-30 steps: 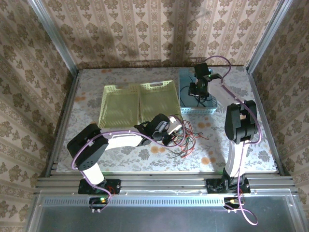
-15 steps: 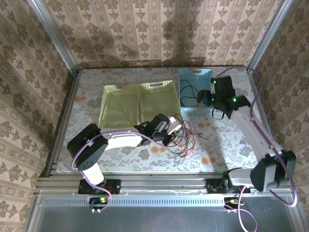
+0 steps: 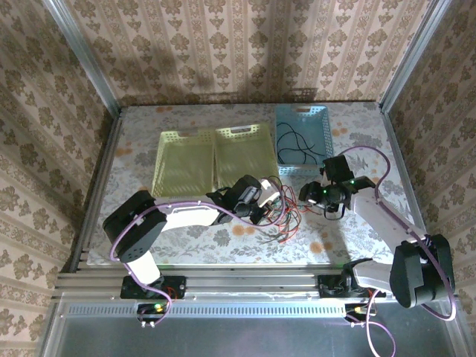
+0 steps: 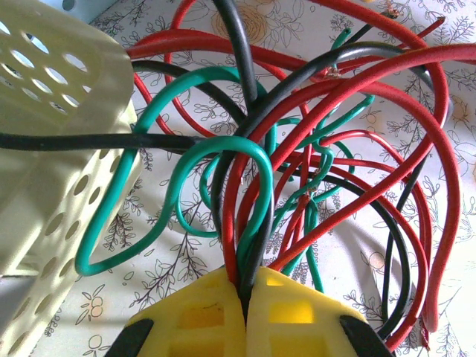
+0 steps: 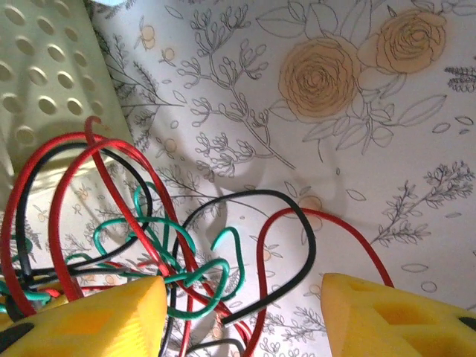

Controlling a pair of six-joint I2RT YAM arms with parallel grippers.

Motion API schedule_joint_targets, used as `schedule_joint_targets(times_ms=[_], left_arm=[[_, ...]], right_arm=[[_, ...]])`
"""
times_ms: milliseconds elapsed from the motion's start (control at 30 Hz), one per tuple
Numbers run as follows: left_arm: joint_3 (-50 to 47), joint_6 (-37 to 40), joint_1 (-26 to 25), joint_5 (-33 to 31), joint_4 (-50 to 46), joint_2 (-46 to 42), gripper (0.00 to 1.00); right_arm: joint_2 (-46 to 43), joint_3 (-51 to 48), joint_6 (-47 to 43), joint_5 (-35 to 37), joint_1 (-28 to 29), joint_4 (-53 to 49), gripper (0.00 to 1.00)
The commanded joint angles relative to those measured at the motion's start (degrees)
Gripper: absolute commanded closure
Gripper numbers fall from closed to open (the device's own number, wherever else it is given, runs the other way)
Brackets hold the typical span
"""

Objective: Untangle the cables

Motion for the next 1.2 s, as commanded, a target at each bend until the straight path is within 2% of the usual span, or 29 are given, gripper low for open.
schedule_joint_targets(times_ms=[0, 267, 367, 400, 567, 733, 967, 1167], left_arm=[[0.57, 0.59, 0.32, 0.88, 0.60, -0.75, 1.00], [0.61, 0.74, 0.30, 0.81, 0.58, -0.75, 1.00], [0.76, 0.79, 0.18, 0.82, 0.54, -0.66, 1.00], [0.81, 0.82, 0.15, 0.81, 0.43, -0.66, 1.00], [0.96, 0.84, 0.02, 0.64, 0.33, -0.58, 1.00], [1.16, 0.88, -0.05, 0.29, -0.10, -0.48, 1.00], [1.16, 0.98, -0.14, -0.42, -0.48, -0.49, 1.00], [0.82, 1.16, -0.40, -0.99, -0.88, -1.00, 1.00]], right_arm=[[0.85, -0.94, 1.64, 0.59, 0.23, 0.96, 0.43], [2.16, -3.45, 4.39, 3.22, 0.32, 2.38, 0.47], [2.26, -4.72, 6.14, 3.86, 0.25, 2.34, 0.51], [1.96, -5.21, 6.67, 4.53, 0.25, 3.54, 0.54], [-1.38, -7.22, 10.03, 12.52, 0.25, 4.02, 0.84], [-7.10, -8.93, 13.98, 20.06, 0.23, 3.26, 0.99], [-19.37, -10.90, 20.98, 34.71, -0.46, -3.47, 1.00], [-27.42, -11.01, 24.16, 41.63, -4.60, -9.71, 1.00]])
